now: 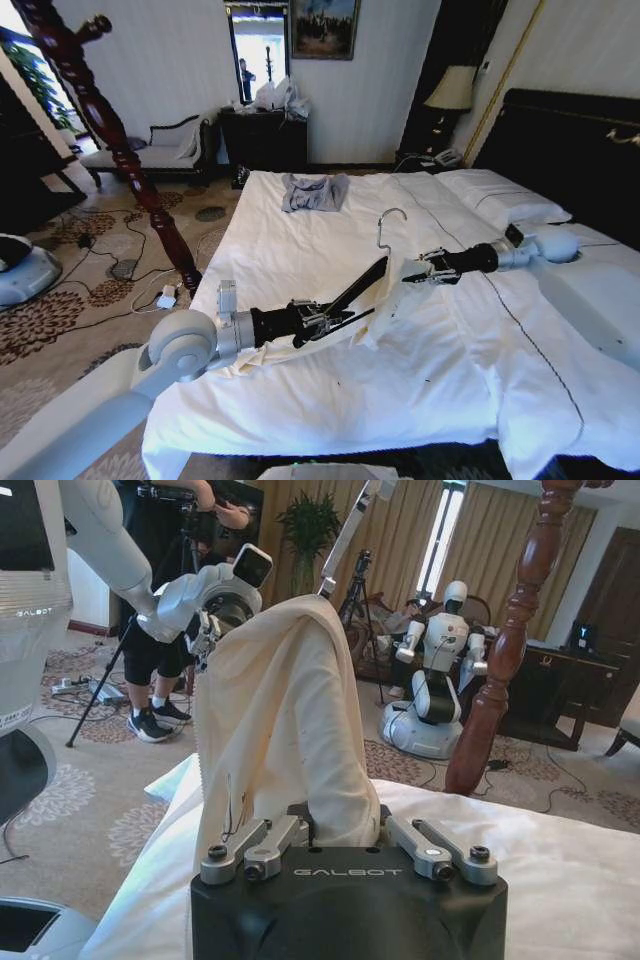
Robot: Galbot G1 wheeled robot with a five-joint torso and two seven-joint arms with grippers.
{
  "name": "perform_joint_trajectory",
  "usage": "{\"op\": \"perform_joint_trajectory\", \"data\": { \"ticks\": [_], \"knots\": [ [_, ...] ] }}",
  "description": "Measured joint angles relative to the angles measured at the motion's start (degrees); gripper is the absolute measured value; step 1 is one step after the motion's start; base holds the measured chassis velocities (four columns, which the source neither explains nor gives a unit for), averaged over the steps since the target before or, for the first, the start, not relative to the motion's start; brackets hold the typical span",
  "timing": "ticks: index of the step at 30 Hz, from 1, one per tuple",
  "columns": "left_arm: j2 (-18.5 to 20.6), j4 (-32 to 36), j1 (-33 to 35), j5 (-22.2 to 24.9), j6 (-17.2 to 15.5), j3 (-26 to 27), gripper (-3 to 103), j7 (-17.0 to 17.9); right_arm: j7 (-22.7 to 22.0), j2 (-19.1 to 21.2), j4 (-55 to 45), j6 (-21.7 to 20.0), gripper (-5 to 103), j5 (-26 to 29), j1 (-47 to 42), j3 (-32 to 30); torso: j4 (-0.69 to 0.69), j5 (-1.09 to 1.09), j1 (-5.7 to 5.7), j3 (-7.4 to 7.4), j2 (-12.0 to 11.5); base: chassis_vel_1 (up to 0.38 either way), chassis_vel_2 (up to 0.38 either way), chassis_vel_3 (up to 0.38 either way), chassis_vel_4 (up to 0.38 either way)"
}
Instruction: Pick up the clothes from the bed and hang them on the clothes hanger.
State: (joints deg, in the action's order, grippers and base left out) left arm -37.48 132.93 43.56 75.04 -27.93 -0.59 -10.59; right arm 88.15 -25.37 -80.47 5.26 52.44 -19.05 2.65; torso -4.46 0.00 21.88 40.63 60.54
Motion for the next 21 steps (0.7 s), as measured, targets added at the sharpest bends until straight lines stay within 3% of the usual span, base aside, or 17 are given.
{"op": "perform_joint_trajectory", "data": {
  "ticks": [9,13,15,18,21],
  "knots": [
    [-0.46,-0.55,-0.48,-0.39,0.77,-0.04,17,1.90,-0.07,0.04,0.72,1.41,22,0.74,-0.55,-0.15,0.00,0.00,0.00,0.00,0.00,0.000,0.000,0.000,0.000],
    [-0.51,-1.00,-1.30,-1.85,1.30,0.15,36,4.15,0.03,-0.01,1.01,2.01,22,1.23,-0.39,-0.22,0.02,-0.01,0.00,0.00,0.00,0.000,0.000,0.000,0.000],
    [-0.53,-1.01,-1.48,-2.15,1.29,0.30,36,4.57,0.03,0.09,1.01,2.24,21,1.26,-0.41,-0.26,0.02,0.00,0.00,0.00,0.00,0.000,0.000,0.000,0.000],
    [-0.51,-0.92,-1.50,-2.63,1.29,2.48,53,5.87,0.05,0.31,1.05,2.90,20,1.29,-0.78,-0.39,-0.01,0.00,0.00,0.00,0.00,0.000,0.000,0.000,0.000],
    [-0.39,-0.68,-1.29,-2.50,1.57,4.49,58,6.41,0.05,0.34,1.08,3.24,19,1.24,-1.05,-0.40,0.02,0.00,0.00,0.00,0.00,0.000,0.000,0.000,0.000]
  ]
}}
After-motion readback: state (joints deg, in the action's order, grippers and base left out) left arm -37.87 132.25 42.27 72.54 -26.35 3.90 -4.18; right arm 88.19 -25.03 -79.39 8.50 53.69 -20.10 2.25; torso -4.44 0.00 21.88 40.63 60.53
